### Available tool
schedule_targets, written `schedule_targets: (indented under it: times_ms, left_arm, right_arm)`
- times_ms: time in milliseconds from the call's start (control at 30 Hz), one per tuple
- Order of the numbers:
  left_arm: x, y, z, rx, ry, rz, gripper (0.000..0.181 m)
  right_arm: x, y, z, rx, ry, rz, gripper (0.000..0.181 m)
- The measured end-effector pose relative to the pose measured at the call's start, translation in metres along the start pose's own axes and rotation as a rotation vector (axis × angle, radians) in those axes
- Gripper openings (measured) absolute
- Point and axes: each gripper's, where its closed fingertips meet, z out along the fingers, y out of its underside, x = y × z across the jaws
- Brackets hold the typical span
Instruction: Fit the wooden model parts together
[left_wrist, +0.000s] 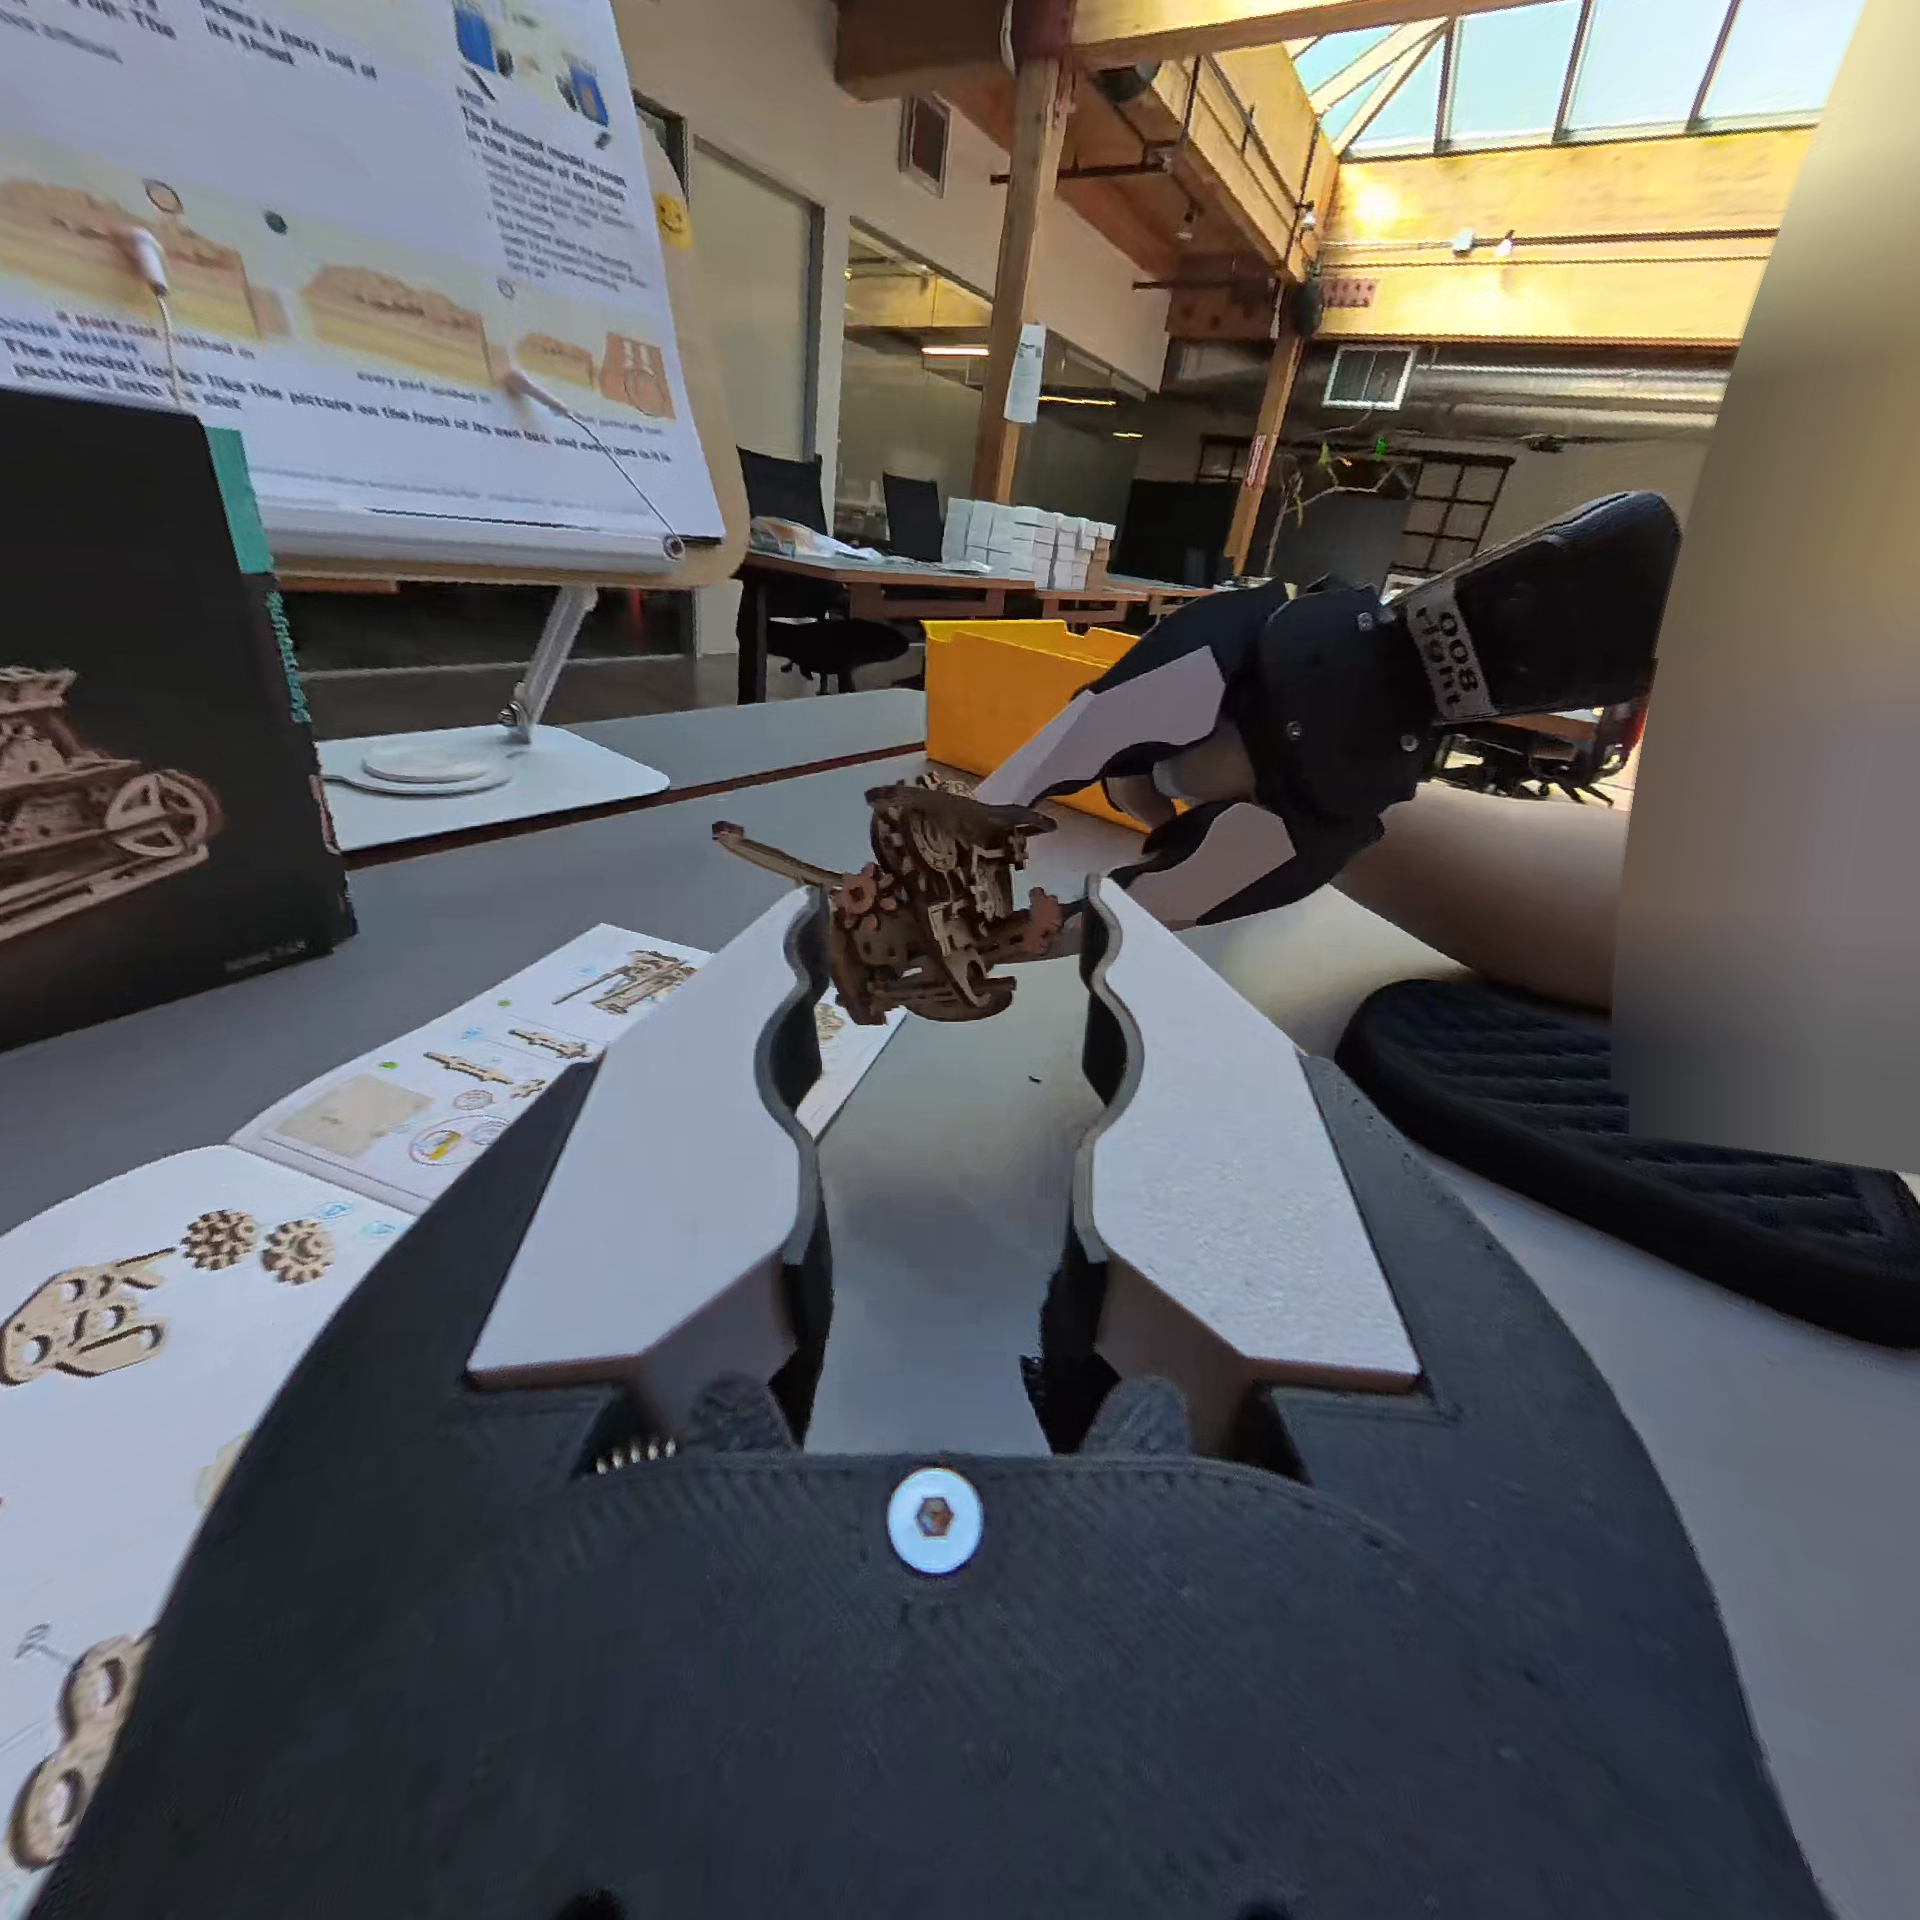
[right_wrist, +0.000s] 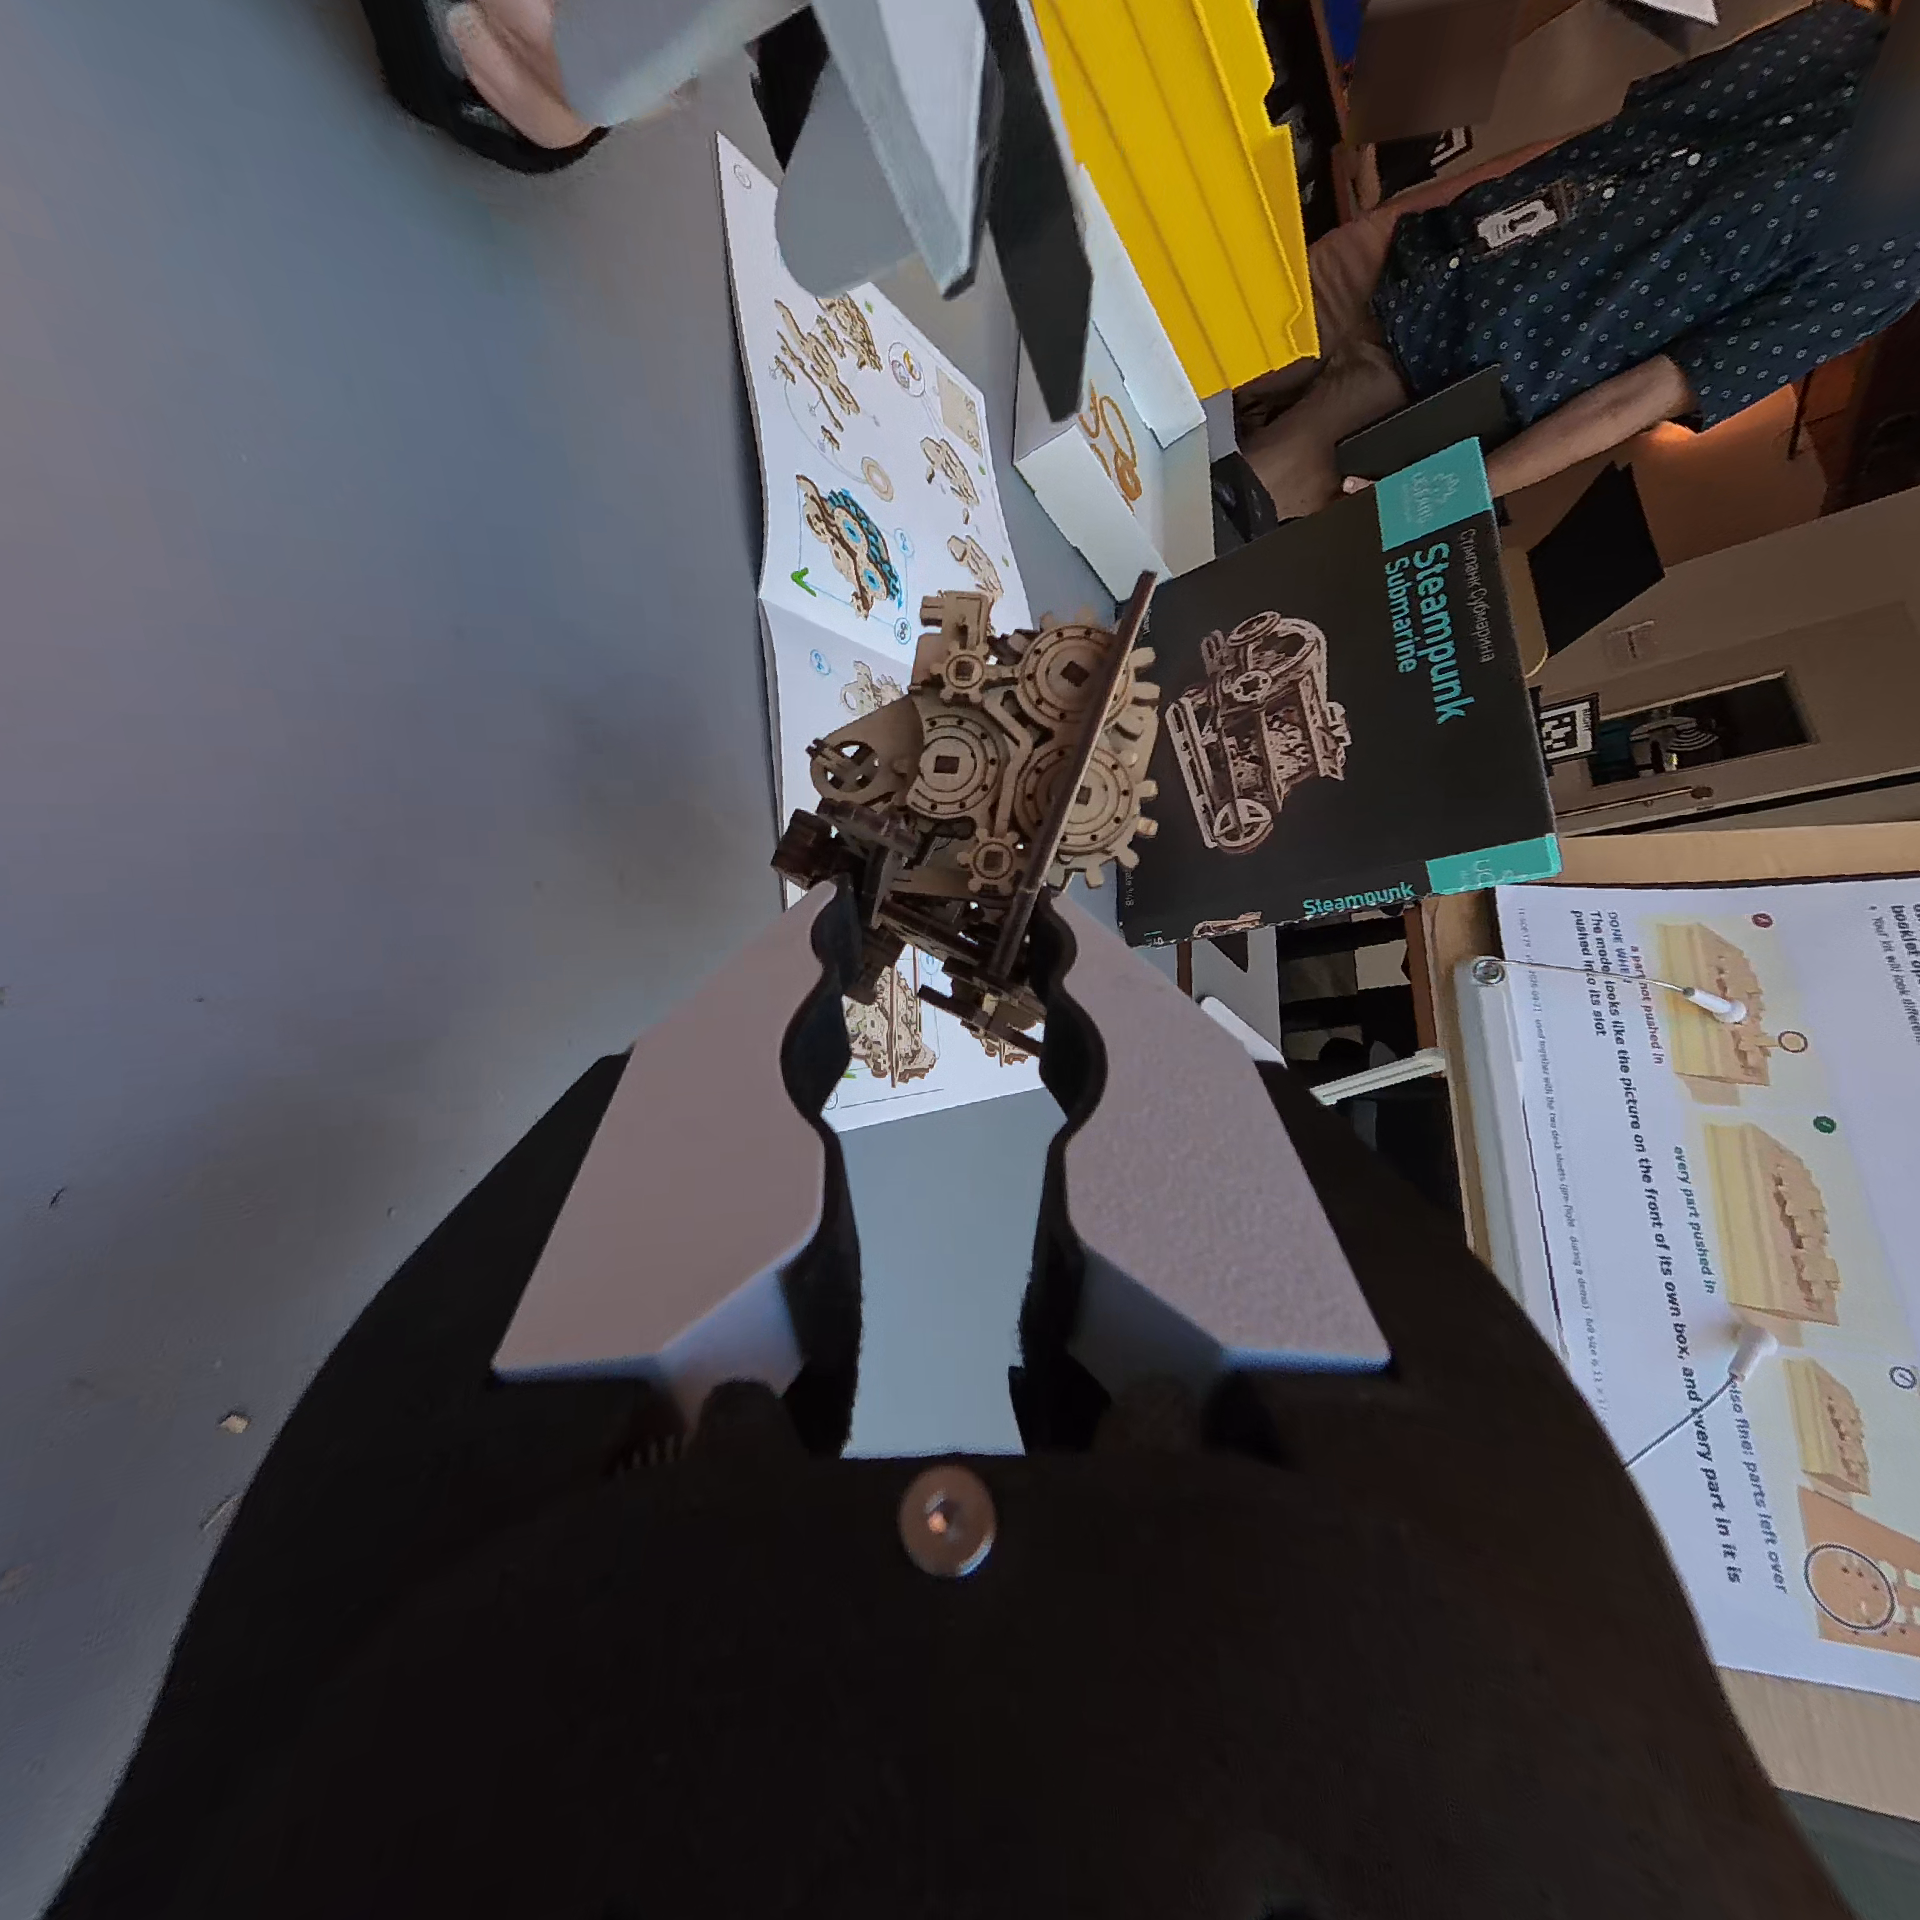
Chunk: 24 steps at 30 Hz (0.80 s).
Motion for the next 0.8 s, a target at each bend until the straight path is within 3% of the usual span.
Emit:
schedule_targets:
  times_ms: [200,367,800]
  left_arm:
    - [0.001,0.011,0.009,-0.053,-0.013,-0.014,0.046]
    - [0.005,0.017,0.011,-0.101,0.034,-0.059,0.027]
    - [-0.003,0.032,0.013,-0.198,0.024,-0.229,0.024]
  right_arm:
    - [-0.001,-0.008,0.002,0.017,0.032,-0.020,0.032]
    - [-0.001,-0.014,0.003,0.028,0.054,-0.032,0.032]
    - [-0.011,-0.010,0.009,0.002,0.035,-0.046,0.032]
